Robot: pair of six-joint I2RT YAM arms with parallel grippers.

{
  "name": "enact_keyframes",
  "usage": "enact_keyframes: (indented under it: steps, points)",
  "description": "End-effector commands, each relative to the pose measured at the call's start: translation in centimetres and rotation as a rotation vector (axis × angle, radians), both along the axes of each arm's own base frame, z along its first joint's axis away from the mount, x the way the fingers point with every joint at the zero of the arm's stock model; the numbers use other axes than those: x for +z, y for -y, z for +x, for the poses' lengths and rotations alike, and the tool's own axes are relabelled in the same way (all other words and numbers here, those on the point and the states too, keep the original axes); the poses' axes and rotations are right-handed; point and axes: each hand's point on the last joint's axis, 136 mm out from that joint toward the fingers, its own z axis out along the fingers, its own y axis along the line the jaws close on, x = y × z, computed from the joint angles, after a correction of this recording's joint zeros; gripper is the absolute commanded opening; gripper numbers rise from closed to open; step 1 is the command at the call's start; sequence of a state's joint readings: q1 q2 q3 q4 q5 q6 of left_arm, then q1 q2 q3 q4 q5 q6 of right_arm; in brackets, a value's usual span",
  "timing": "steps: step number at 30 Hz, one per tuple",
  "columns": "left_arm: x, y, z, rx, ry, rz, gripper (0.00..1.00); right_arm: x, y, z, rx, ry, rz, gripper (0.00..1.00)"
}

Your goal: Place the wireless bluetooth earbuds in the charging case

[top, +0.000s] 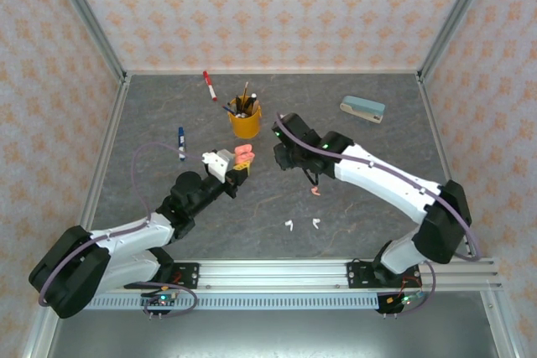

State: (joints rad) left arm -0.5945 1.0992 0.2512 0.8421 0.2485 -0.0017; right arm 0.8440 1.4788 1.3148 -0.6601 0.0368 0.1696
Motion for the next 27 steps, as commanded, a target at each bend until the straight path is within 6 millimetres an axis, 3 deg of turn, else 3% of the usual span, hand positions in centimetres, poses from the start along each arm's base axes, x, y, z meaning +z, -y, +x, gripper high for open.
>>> enact_keyframes:
  steps: [1,8,12,19,27]
  points:
    - [2.6,0.7,0.4,-0.031,0.082,-0.023,0.00,4.1,0.8,0.1,-0.002,0.088,0.017,0.25]
    - [4.1,1.7,1.3,-0.039,0.145,-0.009,0.00,9.8,0.4,0.2,0.013,0.212,0.144,0.25]
    - [5.3,2.8,1.9,-0.059,0.171,-0.013,0.00,11.5,0.2,0.3,0.019,0.262,0.196,0.25]
    - [5.8,4.4,2.3,-0.094,0.176,-0.018,0.00,12.4,-0.6,0.3,0.041,0.294,0.264,0.25]
    - [6.4,4.0,1.7,-0.083,0.195,-0.035,0.00,10.4,-0.7,0.7,0.025,0.265,0.244,0.25]
